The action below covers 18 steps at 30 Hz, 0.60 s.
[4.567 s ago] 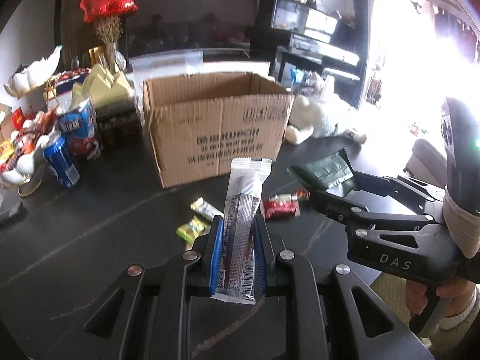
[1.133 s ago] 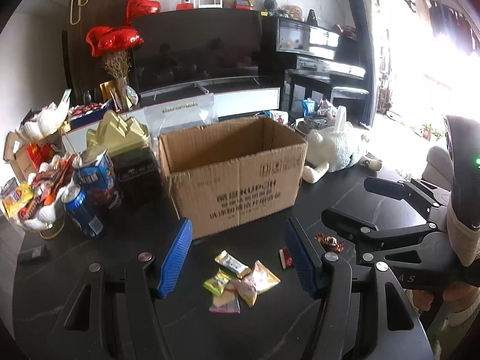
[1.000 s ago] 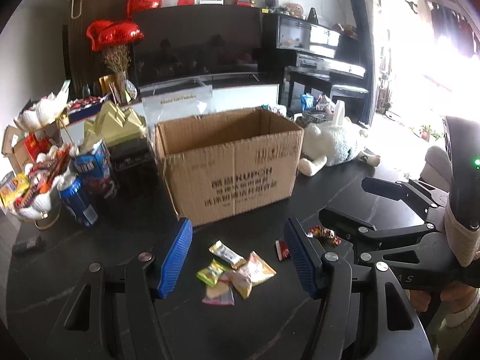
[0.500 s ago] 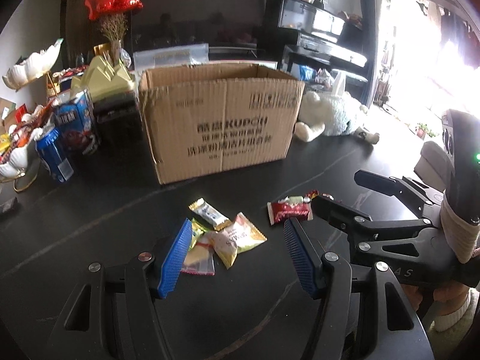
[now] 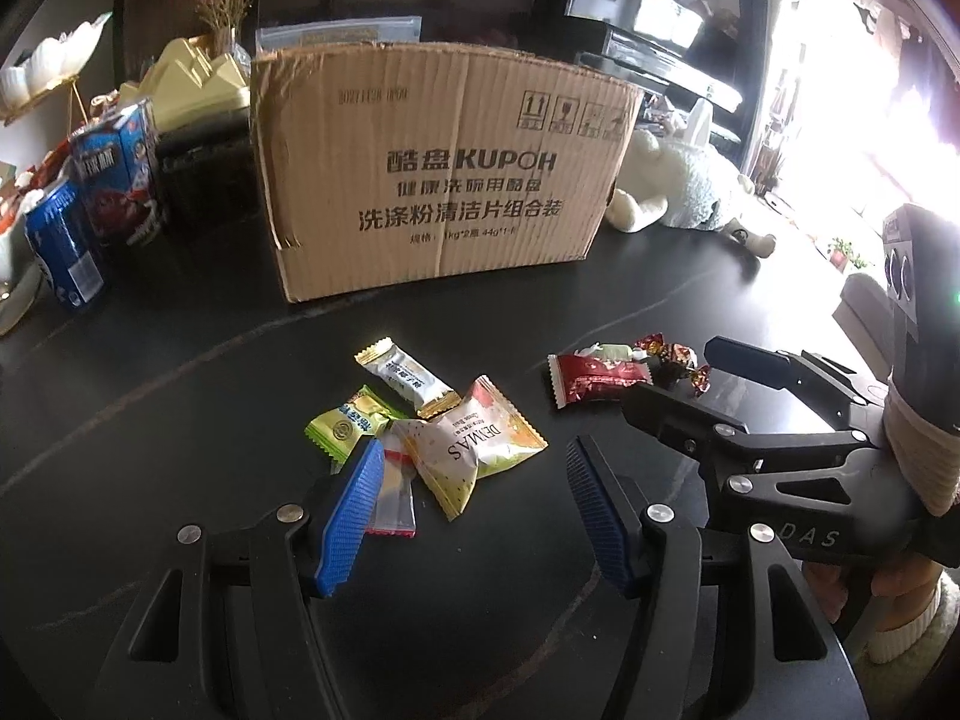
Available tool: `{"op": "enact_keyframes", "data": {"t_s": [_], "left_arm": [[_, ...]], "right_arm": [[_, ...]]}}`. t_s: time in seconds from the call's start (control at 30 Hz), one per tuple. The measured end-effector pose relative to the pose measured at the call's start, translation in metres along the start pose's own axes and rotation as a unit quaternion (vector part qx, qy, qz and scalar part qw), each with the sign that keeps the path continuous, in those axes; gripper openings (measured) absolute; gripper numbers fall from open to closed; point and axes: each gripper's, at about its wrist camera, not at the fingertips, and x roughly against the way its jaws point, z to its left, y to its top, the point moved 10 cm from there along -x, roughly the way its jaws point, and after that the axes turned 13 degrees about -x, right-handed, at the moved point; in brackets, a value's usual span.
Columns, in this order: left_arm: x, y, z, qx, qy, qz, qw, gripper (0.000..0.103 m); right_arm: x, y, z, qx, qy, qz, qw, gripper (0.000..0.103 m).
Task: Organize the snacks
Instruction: 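Move both tools back toward the remaining snacks on the table, then grasp the white snack pack with the left tool while the right tool grasps the red candy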
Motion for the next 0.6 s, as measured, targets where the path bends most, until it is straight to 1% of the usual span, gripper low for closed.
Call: {"op": "enact_keyframes", "data": {"t_s": [0.17, 0.23, 0.33, 0.6], "left_arm": [[-0.01, -0.002, 0.002, 0.013, -0.012, 0.005, 0.9998, 0.058], [-0.015, -0.002, 0.003, 0.018, -0.014, 0.007, 0.9997, 0.058], [-0.02, -0.005, 0.003, 0.023, -0.021, 0.011, 0.9994, 0.055], [-0.034, -0.008, 0.004, 0.038, -0.03, 0.021, 0.9986, 0.053]], "right_arm": [[-0.01, -0.003, -0.003, -0.003, -0.003, 0.01, 1.0, 0.085], [-0.014, -0.003, -0.004, -0.005, -0.004, 0.013, 1.0, 0.083], [-0.018, -0.004, -0.005, -0.005, -0.007, 0.015, 1.0, 0.083], [-0.028, -0.001, -0.008, -0.008, -0.003, 0.022, 1.0, 0.083]]}}
